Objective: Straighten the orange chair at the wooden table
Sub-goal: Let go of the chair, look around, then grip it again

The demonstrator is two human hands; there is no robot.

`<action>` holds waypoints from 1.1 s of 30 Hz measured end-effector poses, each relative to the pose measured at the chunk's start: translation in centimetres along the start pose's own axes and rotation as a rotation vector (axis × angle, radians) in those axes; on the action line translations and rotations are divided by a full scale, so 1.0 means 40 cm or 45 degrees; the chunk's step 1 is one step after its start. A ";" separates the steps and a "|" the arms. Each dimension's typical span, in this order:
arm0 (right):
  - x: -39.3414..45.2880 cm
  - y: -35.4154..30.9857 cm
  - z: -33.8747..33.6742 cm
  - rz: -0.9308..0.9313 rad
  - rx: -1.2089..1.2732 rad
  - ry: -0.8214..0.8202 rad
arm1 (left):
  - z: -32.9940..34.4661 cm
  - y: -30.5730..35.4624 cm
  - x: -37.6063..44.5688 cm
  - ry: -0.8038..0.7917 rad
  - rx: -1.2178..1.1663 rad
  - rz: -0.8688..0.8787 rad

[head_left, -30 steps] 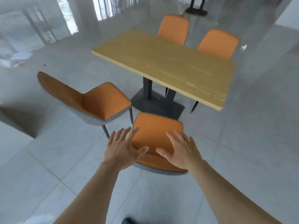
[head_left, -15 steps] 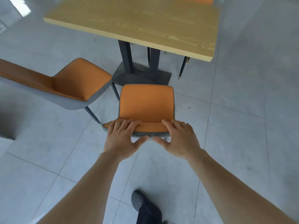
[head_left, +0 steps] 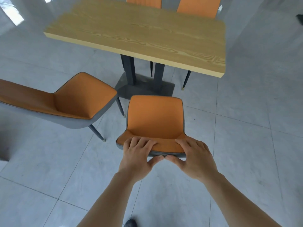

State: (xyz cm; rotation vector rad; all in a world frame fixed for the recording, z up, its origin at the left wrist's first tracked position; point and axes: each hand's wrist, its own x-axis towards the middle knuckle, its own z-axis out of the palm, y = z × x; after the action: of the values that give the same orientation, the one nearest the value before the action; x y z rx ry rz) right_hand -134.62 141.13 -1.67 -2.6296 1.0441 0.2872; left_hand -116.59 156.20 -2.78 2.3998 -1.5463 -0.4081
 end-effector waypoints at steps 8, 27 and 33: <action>0.142 -0.025 -0.048 0.129 0.049 0.000 | -0.040 -0.072 0.181 -0.025 0.025 0.096; 0.392 0.135 -0.166 0.086 0.048 -0.043 | -0.027 -0.020 0.468 0.102 -0.042 0.093; 0.386 0.117 -0.181 0.095 0.010 -0.080 | -0.074 -0.015 0.453 -0.049 -0.037 0.092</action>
State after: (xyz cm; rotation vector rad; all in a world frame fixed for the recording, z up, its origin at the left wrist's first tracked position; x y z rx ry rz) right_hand -126.28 125.62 -0.31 -2.5612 1.1222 0.3789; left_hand -107.84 140.06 -1.98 2.3199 -1.6265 -0.4611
